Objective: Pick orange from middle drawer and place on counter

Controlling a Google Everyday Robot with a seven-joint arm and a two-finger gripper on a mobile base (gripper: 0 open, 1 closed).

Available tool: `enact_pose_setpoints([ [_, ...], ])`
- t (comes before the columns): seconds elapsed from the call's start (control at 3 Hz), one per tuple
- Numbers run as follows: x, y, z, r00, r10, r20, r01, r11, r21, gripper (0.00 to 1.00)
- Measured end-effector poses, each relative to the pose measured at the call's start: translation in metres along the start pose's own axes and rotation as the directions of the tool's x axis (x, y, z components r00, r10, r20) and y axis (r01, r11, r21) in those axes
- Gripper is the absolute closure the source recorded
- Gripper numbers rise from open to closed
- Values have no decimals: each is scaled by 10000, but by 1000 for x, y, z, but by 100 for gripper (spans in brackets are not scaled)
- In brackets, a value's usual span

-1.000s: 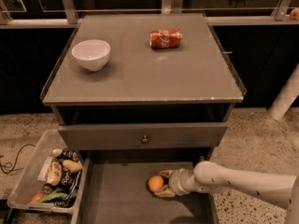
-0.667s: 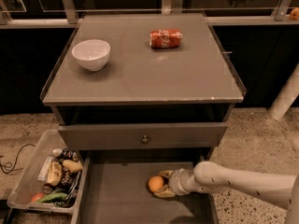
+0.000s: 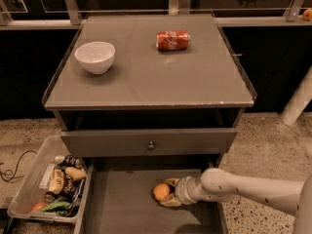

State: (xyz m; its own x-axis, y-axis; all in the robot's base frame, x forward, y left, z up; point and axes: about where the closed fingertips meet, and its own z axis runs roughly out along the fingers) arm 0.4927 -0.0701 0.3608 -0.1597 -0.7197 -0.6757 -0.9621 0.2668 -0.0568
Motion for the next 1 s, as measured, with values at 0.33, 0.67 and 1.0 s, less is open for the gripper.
enact_pose_setpoints([
  [0.33,-11,1,-15,9997,-125,230,126,9999,-28,100],
  [0.67,-34,3,-56,9959,-562,709,539,9980,338,100],
  [1.0,-50,7,-111,9909,-899,1004,797,9916,1016,100],
])
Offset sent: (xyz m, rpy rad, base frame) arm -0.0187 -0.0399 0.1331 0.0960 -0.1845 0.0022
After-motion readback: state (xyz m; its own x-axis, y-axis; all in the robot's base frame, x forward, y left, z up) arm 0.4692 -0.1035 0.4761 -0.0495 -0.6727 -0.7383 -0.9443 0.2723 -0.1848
